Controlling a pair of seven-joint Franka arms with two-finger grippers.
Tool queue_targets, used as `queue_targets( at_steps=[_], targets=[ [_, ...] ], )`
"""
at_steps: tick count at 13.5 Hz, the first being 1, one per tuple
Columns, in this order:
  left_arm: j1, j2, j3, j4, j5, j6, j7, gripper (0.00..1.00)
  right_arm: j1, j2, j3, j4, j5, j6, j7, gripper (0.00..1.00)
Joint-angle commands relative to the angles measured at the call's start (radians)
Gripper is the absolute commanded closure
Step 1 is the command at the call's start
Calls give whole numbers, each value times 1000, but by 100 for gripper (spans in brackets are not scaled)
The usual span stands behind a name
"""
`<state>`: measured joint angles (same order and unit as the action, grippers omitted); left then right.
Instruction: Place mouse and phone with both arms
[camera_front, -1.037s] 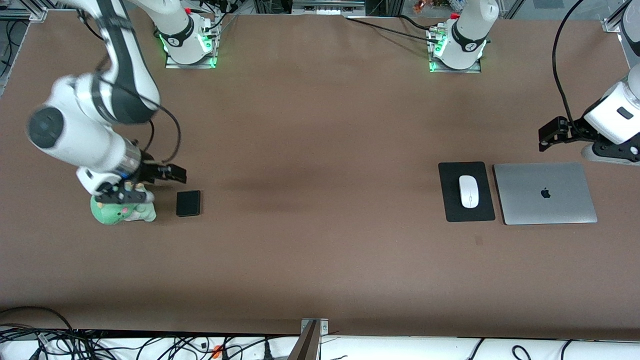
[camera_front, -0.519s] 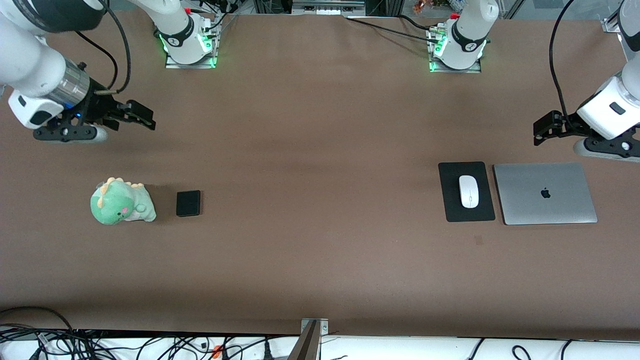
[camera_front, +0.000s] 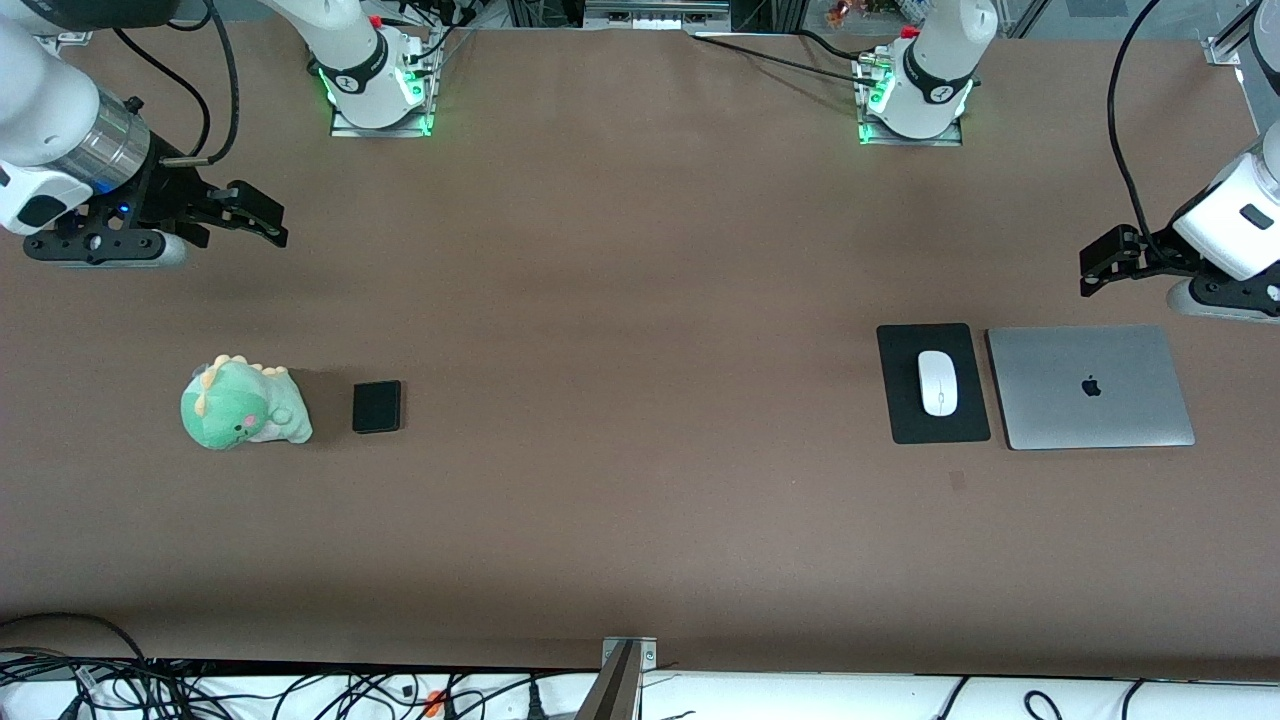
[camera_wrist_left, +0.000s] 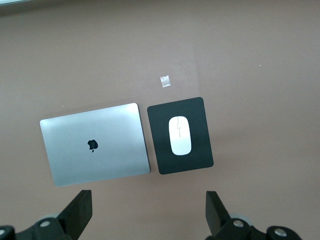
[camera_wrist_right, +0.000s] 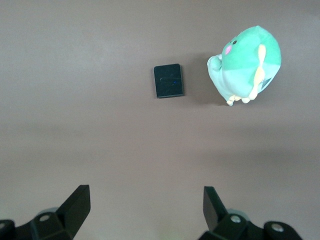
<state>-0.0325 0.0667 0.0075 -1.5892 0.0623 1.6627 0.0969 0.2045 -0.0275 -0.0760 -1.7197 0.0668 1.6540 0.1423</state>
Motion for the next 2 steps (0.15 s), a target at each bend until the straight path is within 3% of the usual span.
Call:
queue_targets(
  at_steps=[1, 2],
  targets=[
    [8, -13, -8, 3, -24, -9, -6, 0, -56, 38, 36, 69, -13, -39, -44, 0],
    [6, -13, -8, 3, -25, -9, -6, 0, -53, 40, 36, 75, -21, -51, -46, 0]
  ],
)
